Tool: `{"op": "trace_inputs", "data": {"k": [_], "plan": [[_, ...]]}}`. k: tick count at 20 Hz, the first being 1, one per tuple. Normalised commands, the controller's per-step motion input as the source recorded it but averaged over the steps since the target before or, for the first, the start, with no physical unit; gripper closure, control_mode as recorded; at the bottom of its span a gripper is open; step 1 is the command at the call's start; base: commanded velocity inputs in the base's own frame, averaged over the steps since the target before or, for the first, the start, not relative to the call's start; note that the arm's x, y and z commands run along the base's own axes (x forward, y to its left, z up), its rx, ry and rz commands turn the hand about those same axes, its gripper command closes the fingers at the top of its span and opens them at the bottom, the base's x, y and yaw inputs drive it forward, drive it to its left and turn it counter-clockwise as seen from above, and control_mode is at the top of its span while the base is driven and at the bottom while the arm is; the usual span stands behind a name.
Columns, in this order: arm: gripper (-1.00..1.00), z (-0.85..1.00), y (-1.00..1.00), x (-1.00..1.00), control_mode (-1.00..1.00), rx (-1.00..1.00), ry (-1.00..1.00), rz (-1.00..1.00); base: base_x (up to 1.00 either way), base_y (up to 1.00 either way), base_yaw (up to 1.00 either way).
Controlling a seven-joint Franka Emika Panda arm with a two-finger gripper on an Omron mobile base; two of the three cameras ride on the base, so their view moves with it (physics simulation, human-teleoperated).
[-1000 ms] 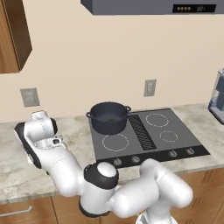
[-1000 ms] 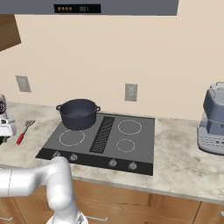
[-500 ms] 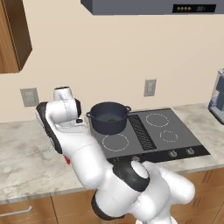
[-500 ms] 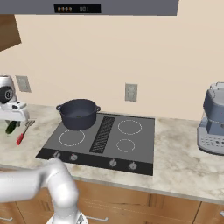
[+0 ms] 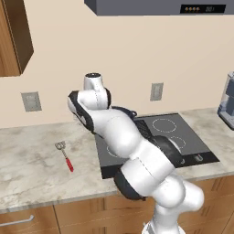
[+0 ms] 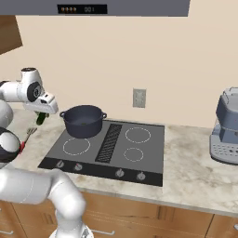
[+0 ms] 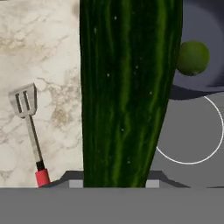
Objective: Put the lime and cucumber in the pot. Retrieve the spatula and lightly stir the vegetables in the pot.
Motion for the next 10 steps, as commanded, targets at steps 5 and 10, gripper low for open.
{"op": "trace_inputs", "data": {"k": [5, 10], "plan": [[1.0, 0.27, -0.74, 0.6, -1.0, 0.19, -0.34, -0.14, 0.0, 0.0, 0.0], [1.0, -0.01, -0.74, 0.15, -1.0, 0.04, 0.04, 0.0, 0.0, 0.0, 0.0]]}}
